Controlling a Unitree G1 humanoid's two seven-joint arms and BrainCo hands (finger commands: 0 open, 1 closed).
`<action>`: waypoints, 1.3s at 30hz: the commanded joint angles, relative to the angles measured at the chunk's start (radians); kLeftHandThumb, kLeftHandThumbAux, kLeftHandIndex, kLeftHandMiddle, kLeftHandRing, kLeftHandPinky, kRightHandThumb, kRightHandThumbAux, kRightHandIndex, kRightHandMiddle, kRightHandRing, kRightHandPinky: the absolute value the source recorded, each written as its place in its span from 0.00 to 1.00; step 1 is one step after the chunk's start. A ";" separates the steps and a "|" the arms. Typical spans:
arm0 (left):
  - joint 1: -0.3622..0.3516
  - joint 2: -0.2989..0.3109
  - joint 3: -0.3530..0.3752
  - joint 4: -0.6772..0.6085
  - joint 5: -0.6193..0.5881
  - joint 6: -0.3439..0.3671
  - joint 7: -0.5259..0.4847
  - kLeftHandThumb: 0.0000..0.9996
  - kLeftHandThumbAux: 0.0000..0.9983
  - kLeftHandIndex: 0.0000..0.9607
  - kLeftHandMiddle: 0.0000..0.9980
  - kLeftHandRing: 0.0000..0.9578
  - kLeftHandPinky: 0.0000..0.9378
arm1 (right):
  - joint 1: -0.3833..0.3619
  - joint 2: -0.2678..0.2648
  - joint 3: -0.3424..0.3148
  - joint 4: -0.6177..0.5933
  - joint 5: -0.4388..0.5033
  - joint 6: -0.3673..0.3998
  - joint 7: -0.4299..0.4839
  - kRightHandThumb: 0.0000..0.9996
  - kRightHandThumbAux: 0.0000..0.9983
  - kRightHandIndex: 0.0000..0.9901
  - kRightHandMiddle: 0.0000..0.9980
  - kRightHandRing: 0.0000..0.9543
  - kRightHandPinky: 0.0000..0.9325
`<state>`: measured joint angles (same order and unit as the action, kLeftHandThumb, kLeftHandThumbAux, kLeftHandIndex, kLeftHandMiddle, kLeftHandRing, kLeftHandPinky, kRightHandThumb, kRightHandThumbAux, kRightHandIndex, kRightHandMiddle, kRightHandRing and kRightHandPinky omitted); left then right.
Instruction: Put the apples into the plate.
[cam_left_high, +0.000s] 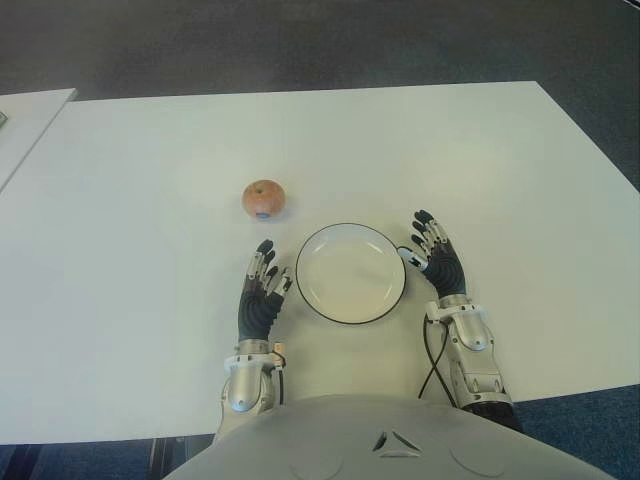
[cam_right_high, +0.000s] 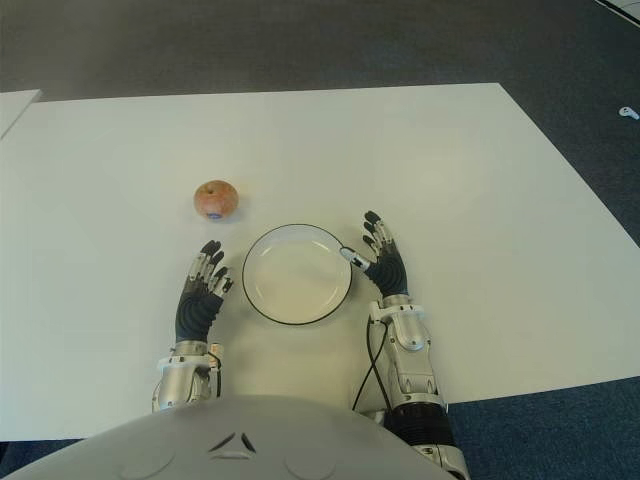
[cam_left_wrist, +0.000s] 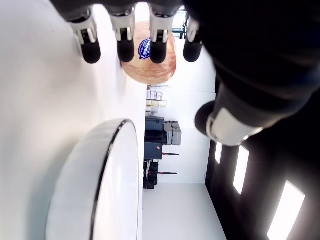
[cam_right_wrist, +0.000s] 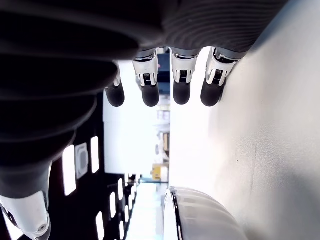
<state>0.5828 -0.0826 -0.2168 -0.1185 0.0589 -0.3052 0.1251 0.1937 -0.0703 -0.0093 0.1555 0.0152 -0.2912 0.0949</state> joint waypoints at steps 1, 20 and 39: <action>0.007 0.002 -0.004 -0.007 -0.001 0.015 -0.014 0.00 0.66 0.00 0.00 0.00 0.00 | 0.016 0.004 0.006 0.012 -0.008 0.034 -0.005 0.13 0.67 0.00 0.00 0.00 0.00; -0.002 0.005 -0.002 -0.001 0.002 0.009 -0.013 0.00 0.59 0.00 0.00 0.00 0.00 | 0.021 0.001 0.007 0.006 -0.004 0.043 0.000 0.13 0.66 0.00 0.00 0.00 0.00; -0.284 0.182 0.145 -0.057 0.511 0.190 0.167 0.14 0.53 0.02 0.00 0.00 0.03 | 0.004 0.000 0.002 0.034 -0.021 0.033 -0.018 0.12 0.67 0.00 0.00 0.00 0.00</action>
<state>0.3873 0.0428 -0.1020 -0.1428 0.4019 -0.2074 0.2453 0.1916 -0.0705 -0.0088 0.1510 0.0050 -0.2820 0.0823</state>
